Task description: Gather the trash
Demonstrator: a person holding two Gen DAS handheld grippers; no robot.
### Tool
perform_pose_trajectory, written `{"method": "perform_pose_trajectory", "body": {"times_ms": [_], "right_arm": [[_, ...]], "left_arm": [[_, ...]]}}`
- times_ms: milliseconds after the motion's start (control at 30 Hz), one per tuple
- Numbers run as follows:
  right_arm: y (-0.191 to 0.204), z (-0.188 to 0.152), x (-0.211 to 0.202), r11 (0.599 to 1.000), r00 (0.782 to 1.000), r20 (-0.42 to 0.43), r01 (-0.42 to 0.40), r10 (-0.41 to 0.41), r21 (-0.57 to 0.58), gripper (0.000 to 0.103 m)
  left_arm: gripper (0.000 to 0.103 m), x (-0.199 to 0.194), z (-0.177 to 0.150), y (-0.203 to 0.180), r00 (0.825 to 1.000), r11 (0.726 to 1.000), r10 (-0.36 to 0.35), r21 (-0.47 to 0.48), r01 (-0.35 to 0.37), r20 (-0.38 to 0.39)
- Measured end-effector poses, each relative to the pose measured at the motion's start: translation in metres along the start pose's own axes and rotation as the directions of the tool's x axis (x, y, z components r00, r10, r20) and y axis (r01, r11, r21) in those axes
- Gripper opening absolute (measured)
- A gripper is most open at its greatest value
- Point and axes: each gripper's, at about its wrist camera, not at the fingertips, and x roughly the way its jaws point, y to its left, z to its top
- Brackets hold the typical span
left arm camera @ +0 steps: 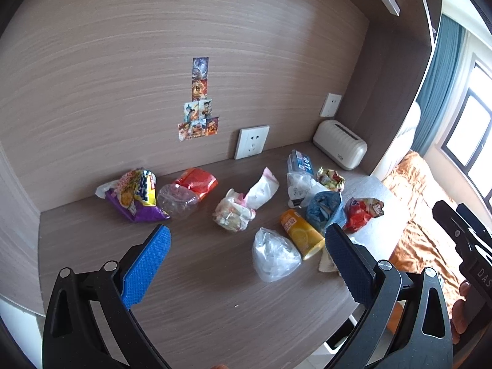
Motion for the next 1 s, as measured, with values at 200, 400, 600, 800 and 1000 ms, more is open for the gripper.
{"method": "perform_pose_trajectory", "body": {"times_ms": [200,400,600,800,1000], "right_arm": [[0.006,0.002,0.004,1.000,1.000,0.007,-0.002,0.003,-0.018,0.099],[0.005,0.003,0.005,1.000,1.000,0.010,-0.006,0.006,-0.020,0.099],[0.003,0.006,0.007,1.000,1.000,0.016,-0.010,0.010,-0.007,0.099],[0.001,0.007,0.010,1.000,1.000,0.012,-0.011,0.011,0.002,0.099],[-0.003,0.006,0.014,1.000,1.000,-0.006,-0.008,0.008,0.003,0.099]], "left_arm": [[0.098,0.002,0.001,-0.001,1.000,1.000,0.013,0.023,-0.013,0.003],[0.098,0.003,0.005,-0.004,1.000,0.998,0.025,0.051,-0.026,0.017],[0.098,0.002,0.008,-0.010,0.999,0.996,0.037,0.083,-0.039,0.032],[0.098,0.007,0.010,-0.015,0.999,0.993,0.042,0.107,-0.045,0.028],[0.098,0.013,0.010,-0.020,0.999,0.992,0.042,0.118,-0.043,0.013]]}}
